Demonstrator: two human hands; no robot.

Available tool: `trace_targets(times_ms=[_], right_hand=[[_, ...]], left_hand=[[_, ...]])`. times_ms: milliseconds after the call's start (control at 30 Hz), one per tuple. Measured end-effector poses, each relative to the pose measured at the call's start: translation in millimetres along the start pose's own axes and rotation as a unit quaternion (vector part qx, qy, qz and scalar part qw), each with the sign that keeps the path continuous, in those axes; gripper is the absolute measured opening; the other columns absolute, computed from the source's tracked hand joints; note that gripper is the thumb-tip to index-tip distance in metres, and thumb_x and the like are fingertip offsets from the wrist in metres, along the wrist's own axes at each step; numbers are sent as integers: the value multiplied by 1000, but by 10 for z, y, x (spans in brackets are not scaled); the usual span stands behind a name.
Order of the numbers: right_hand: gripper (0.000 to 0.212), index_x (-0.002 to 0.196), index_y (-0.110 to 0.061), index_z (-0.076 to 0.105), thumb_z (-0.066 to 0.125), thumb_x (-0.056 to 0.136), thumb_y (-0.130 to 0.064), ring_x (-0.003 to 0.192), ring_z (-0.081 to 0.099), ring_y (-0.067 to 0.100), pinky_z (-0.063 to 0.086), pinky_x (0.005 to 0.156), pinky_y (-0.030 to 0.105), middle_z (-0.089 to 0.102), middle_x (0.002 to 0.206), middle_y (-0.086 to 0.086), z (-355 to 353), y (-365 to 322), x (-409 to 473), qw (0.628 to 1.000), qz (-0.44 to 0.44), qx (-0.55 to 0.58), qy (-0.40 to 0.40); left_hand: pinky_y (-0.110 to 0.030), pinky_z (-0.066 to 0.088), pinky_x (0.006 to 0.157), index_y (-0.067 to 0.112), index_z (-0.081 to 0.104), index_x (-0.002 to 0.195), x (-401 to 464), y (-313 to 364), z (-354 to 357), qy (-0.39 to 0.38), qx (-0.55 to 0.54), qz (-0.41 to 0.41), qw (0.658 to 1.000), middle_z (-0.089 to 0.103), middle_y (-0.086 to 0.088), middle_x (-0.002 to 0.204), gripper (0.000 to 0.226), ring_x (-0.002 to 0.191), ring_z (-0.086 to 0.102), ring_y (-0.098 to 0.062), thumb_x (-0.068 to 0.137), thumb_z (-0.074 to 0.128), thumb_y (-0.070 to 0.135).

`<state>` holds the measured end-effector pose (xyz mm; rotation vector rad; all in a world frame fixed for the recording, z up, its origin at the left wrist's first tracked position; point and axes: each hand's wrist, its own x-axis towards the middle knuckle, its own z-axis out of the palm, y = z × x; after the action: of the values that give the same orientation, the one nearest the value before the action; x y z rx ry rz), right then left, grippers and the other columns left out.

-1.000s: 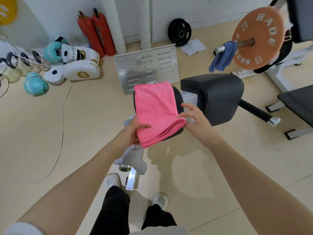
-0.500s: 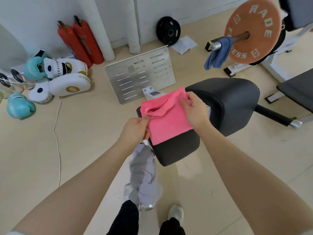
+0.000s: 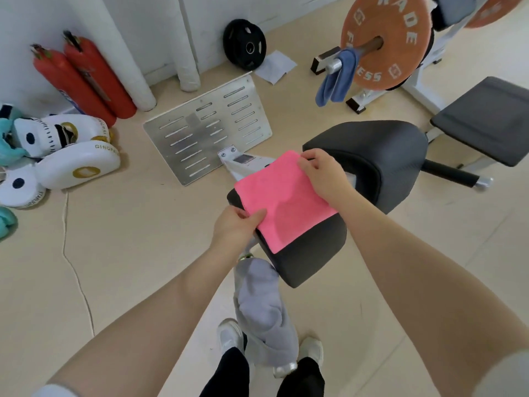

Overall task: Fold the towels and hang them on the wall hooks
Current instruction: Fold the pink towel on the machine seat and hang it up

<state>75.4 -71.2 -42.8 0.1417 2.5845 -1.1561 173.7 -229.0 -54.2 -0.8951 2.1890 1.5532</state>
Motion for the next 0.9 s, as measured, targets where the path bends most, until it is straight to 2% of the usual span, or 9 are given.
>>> trace_targets(times_ms=[67,133,200,267,400,500,700,767,900], right_hand=[[41,130,-11,47,46,95,-33,115,50,20,34,91,26,57,124,4,26,53,-12,998,0,-56,36],[38,125,-11,51,48,94,-33,116,50,22,39,96,32,56,126,6,-19,149,-98,994,3,-57,90],[28,114,-14,54,47,94,-32,105,54,19,44,89,34,58,118,4,-96,274,-225,994,29,-21,104],[16,102,-19,52,47,94,-32,89,54,14,44,80,32,60,107,2,-190,402,-359,994,62,28,81],[20,95,-19,48,48,91,-39,85,56,18,48,81,37,59,94,3,-293,519,-491,994,93,51,28],[29,94,-18,47,53,87,-45,85,58,23,51,84,40,58,90,5,-164,531,-573,989,133,52,-32],[15,89,-11,54,63,87,-23,87,59,18,53,89,36,60,89,7,-248,387,-648,949,185,239,-87],[15,96,-8,53,61,88,-18,94,60,21,54,87,35,59,95,8,-307,247,-700,958,134,234,-98],[7,89,-8,49,55,87,-10,83,51,17,50,84,41,49,86,15,-329,-219,-847,972,-41,211,-95]], left_hand=[[-27,37,66,14,40,95,47,-18,-35,25,37,15,999,45,5,79,37,80,53,-19,79,70,29],[-31,39,86,17,34,128,94,-24,-48,39,108,97,989,49,-2,110,64,113,48,-26,76,71,24],[-35,27,108,20,28,143,144,-18,-4,51,227,231,945,33,-8,145,71,135,30,-27,79,58,22],[-36,16,114,17,34,143,144,14,92,22,292,333,896,25,-8,154,59,141,23,-27,85,37,30],[-33,0,117,21,14,149,14,-16,325,-77,402,295,864,9,1,158,62,146,6,-17,95,16,51],[-34,-2,117,22,2,149,-55,-55,389,-65,464,245,849,1,-1,159,70,146,0,-20,92,16,59],[-33,8,116,19,7,149,-288,111,336,-95,428,193,878,6,-6,158,63,145,8,-23,98,34,41],[-32,17,115,16,15,149,-425,170,202,-120,354,182,910,18,-6,156,61,142,21,-22,97,37,39],[-28,33,105,19,24,147,-664,313,-258,-79,252,237,935,37,-2,147,59,129,42,-20,95,43,38]])
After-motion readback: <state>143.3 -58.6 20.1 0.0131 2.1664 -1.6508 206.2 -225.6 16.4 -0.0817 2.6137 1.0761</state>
